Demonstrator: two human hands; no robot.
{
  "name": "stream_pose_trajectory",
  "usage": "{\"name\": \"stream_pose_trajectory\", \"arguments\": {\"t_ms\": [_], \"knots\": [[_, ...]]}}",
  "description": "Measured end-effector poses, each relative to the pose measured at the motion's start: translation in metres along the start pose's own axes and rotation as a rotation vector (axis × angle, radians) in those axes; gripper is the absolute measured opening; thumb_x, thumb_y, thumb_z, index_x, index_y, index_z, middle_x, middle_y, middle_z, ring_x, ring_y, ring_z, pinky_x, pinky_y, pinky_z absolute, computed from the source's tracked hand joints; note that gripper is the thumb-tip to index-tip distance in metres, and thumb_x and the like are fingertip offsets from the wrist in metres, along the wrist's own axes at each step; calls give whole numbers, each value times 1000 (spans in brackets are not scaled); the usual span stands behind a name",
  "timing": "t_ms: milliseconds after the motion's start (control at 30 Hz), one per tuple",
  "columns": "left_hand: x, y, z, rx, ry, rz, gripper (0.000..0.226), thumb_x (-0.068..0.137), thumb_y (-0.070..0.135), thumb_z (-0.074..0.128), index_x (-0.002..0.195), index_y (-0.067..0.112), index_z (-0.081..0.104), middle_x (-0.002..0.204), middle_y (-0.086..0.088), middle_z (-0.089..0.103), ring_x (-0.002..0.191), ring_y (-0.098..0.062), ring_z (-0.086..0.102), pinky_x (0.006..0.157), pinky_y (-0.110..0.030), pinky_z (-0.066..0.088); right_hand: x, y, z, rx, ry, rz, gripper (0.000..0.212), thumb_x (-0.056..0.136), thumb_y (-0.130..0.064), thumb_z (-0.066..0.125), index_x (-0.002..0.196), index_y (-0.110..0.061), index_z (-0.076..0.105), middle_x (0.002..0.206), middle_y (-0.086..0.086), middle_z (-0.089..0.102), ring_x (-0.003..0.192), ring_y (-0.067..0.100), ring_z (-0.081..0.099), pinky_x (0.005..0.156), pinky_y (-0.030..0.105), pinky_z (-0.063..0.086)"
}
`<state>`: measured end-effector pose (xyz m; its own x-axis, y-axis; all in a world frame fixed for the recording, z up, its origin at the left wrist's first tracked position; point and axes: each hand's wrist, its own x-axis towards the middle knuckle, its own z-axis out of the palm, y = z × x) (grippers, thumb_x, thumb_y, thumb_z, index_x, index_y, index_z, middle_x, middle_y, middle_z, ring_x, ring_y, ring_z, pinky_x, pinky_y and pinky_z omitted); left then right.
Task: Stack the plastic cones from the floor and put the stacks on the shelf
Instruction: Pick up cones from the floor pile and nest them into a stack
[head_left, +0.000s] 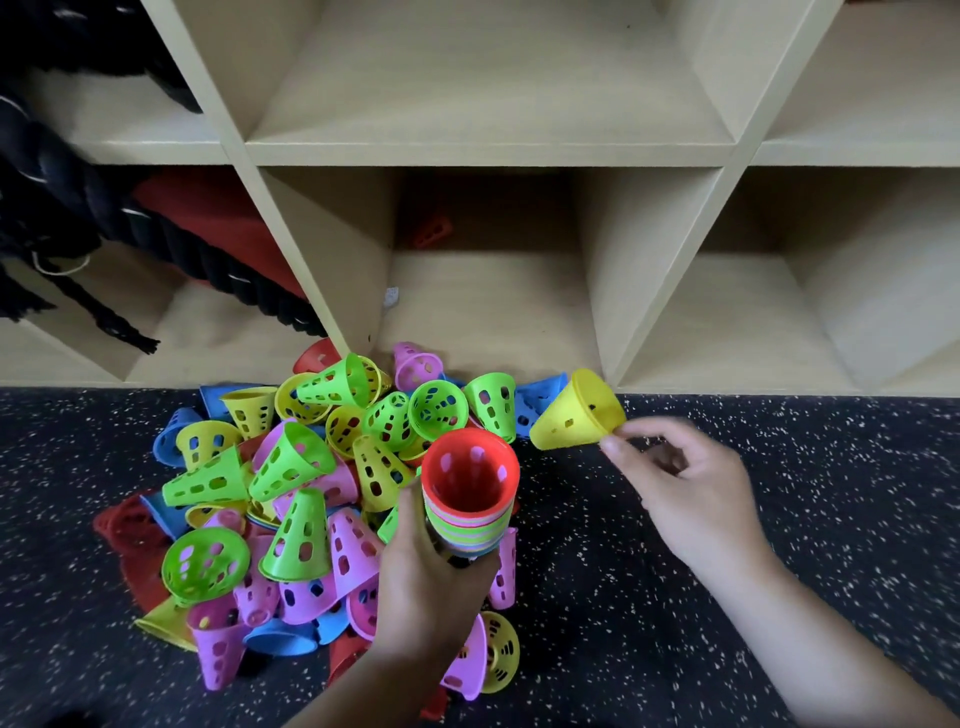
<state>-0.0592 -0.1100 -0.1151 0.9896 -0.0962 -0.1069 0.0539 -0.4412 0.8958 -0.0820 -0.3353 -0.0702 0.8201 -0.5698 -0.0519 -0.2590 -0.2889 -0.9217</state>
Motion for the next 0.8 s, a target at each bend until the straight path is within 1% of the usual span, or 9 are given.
{"name": "stream_pose_trajectory", "arguments": {"t_ms": [100, 200, 300, 367, 433, 533, 633, 700, 800], "knots": [[0, -2, 5, -5, -16, 6, 69, 66, 20, 89, 122, 32, 51, 101, 21, 70, 93, 6, 67, 77, -20, 54, -22, -47, -16, 133, -54, -73, 12, 72, -36, 78, 84, -34, 75, 62, 4, 55, 55, 9, 45, 52, 18, 37], [0, -1, 8, -4, -18, 55, 73, 66, 18, 90, 125, 33, 51, 101, 27, 68, 95, 10, 65, 79, -13, 51, -38, -73, -20, 168, -174, -190, 15, 70, -38, 79, 80, -27, 76, 78, -9, 65, 54, 6, 49, 47, 9, 35], [0, 4, 9, -11, 1, 79, 71, 67, 22, 90, 120, 43, 48, 102, 29, 67, 97, 11, 64, 81, -14, 52, -42, -78, -14, 44, -294, -289, 31, 68, -48, 83, 94, -33, 75, 104, -10, 66, 62, 12, 55, 47, 16, 41], [1, 4, 10, -52, -5, 52, 68, 67, 27, 89, 119, 44, 48, 105, 21, 70, 98, 0, 69, 85, -33, 58, -35, -74, -10, 70, -241, -250, 33, 73, -43, 82, 102, -32, 74, 100, -14, 68, 59, 9, 52, 49, 13, 39], [1, 3, 8, -73, -7, 40, 70, 67, 29, 89, 122, 41, 48, 107, 18, 71, 99, -4, 70, 86, -40, 58, -15, -70, -2, 128, -148, -156, 18, 82, -30, 77, 100, -29, 74, 84, -18, 69, 55, 6, 47, 53, 11, 39], [1, 4, 4, -79, -2, 40, 76, 66, 28, 89, 127, 42, 46, 110, 19, 71, 101, -2, 69, 87, -35, 58, 36, -56, 25, -18, -175, -58, 21, 87, -25, 72, 106, -33, 71, 84, -16, 70, 64, 13, 55, 63, 14, 43], [1, 6, 0, -80, 10, 44, 72, 67, 14, 90, 120, 41, 50, 104, 24, 71, 93, 3, 70, 75, -12, 53, 86, -30, 70, -254, -393, -10, 47, 88, -32, 70, 133, -37, 56, 97, -9, 73, 85, 13, 64, 72, 18, 44], [2, 8, -4, -89, 2, 39, 67, 68, 9, 89, 115, 38, 51, 102, 29, 68, 89, 5, 69, 69, -5, 48, 107, -12, 95, -346, -515, 35, 62, 90, -35, 69, 145, -35, 43, 108, 1, 71, 92, 16, 63, 81, 21, 46], [1, 8, -10, -87, -9, 40, 67, 68, 14, 90, 118, 36, 52, 106, 30, 67, 94, 5, 68, 73, -6, 48, 119, 7, 112, -367, -564, 55, 54, 91, -35, 67, 142, -32, 48, 105, 5, 68, 89, 15, 61, 80, 22, 44]]}}
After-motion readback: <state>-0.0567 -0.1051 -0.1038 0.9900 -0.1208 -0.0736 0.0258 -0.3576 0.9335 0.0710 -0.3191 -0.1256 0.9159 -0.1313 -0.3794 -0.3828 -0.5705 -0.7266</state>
